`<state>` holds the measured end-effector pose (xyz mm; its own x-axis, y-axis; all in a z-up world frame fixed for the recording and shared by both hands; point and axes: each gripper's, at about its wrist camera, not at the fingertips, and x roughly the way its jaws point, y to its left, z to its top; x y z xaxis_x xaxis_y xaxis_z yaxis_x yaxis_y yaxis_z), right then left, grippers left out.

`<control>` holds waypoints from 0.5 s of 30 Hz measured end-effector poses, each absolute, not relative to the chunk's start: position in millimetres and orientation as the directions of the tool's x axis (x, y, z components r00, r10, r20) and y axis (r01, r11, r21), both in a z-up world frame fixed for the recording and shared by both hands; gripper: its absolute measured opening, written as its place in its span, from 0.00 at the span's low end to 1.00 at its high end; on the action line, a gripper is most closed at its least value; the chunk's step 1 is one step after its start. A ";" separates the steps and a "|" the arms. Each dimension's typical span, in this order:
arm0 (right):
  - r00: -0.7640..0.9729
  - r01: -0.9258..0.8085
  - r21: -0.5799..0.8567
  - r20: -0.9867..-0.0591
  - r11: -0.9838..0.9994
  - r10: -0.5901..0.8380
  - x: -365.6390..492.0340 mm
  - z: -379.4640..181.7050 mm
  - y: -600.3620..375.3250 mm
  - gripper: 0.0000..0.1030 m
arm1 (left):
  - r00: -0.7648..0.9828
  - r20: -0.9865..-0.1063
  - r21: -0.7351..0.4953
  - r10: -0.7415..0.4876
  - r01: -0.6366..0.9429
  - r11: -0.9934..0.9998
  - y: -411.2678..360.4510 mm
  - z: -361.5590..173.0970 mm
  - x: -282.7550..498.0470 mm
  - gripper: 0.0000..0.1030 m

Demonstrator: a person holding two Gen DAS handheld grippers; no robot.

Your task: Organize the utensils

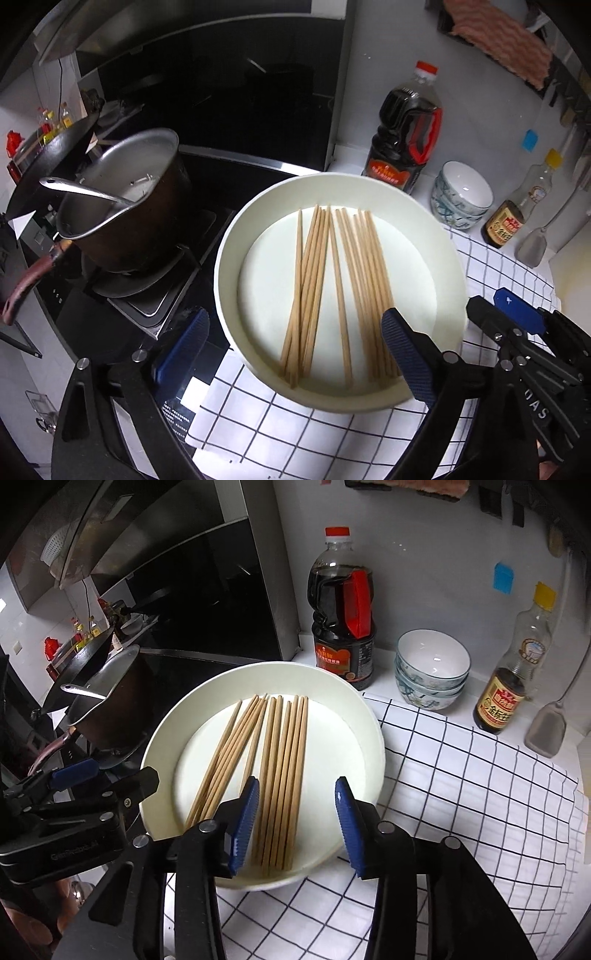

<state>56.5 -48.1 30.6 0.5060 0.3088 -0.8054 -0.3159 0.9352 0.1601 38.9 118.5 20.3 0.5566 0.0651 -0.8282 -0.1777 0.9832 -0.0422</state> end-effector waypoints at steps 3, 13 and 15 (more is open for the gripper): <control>0.513 -0.314 0.156 -0.802 0.937 0.305 51.9 35.4 -52.8 0.42 | 0.565 -0.822 -0.031 0.075 -0.176 0.984 112.3 27.5 33.0 0.91; 0.518 -0.310 0.154 -0.800 0.938 0.303 41.7 44.9 -62.9 0.43 | 0.576 -0.812 -0.011 0.098 -0.183 0.983 99.1 40.8 24.7 0.92; 0.522 -0.315 0.154 -0.796 0.937 0.306 39.9 47.7 -64.0 0.44 | 0.584 -0.805 -0.011 0.102 -0.187 0.982 98.4 45.1 22.2 0.92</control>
<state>39.9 -64.0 47.7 0.5216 0.3062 -0.7963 -0.3151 0.9365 0.1538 22.2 98.4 45.1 0.5844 0.1023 -0.8050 -0.1871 0.9823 -0.0110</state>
